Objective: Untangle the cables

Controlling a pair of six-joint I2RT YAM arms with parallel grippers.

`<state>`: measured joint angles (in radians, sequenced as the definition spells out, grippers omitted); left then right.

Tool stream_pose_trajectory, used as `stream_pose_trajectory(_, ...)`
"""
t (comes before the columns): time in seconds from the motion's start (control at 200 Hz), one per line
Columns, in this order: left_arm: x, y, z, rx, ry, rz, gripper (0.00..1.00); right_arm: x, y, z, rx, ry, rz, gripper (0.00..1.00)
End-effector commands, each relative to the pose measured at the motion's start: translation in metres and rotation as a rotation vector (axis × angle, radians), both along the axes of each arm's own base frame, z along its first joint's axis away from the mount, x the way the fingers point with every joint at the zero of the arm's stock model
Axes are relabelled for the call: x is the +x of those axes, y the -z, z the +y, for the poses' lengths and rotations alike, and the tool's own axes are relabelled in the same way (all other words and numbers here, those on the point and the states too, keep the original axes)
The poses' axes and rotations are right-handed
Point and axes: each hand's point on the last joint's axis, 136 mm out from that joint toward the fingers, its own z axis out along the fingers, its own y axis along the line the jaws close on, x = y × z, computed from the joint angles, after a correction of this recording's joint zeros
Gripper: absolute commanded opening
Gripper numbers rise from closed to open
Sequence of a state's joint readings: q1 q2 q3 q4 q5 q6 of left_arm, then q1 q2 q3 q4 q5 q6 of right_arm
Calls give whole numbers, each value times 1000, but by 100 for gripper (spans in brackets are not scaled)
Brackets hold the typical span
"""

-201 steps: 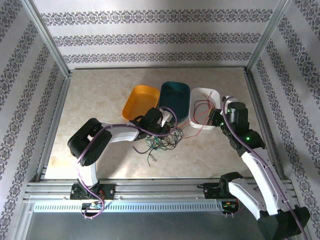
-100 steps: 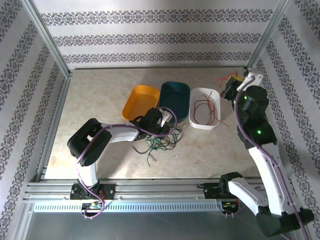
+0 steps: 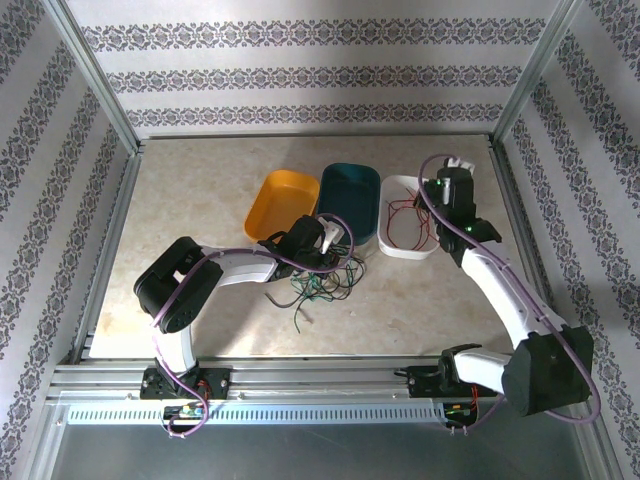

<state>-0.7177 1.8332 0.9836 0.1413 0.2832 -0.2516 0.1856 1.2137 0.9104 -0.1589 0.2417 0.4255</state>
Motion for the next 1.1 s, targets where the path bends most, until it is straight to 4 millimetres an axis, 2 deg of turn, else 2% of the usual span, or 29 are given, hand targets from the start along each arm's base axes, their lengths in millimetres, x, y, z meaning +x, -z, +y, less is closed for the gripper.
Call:
stream_pose_trajectory(0.0, 0, -6, 8, 13, -7, 3, 0, -9, 52, 11, 98, 7, 140, 0)
stream_pose_trajectory(0.105, 0, -6, 9, 13, -7, 3, 0, -14, 89, 18, 128, 6, 254, 0)
stream_pose_trajectory(0.21, -1, -7, 7, 9, -3, 5, 0, -13, 111, 22, 141, 12, 337, 0)
stream_pose_trajectory(0.44, -2, -13, 4, -12, 11, 0, 0, 5, 148, 36, 169, -10, 473, 0)
stream_pose_trajectory(0.565, -2, -15, 4, -16, 10, -6, 0, 16, 156, 45, 201, -33, 510, 0)
stream_pose_trajectory(0.61, -2, -17, 4, -19, 10, -9, 0, 18, 154, 47, 208, -39, 512, 1)
stream_pose_trajectory(0.71, -2, -20, 3, -27, 11, -12, 0, 19, 142, 49, 226, -38, 496, 24)
stream_pose_trajectory(0.815, -1, -25, 4, -37, 8, -28, 3, 13, 121, 45, 221, -31, 450, 38)
stream_pose_trajectory(0.94, -1, -30, 6, -43, 2, -50, 8, 1, 94, 36, 191, -25, 393, 45)
stream_pose_trajectory(1.095, -1, -39, 7, -61, -3, -75, 9, -16, 64, 21, 117, -6, 329, 48)
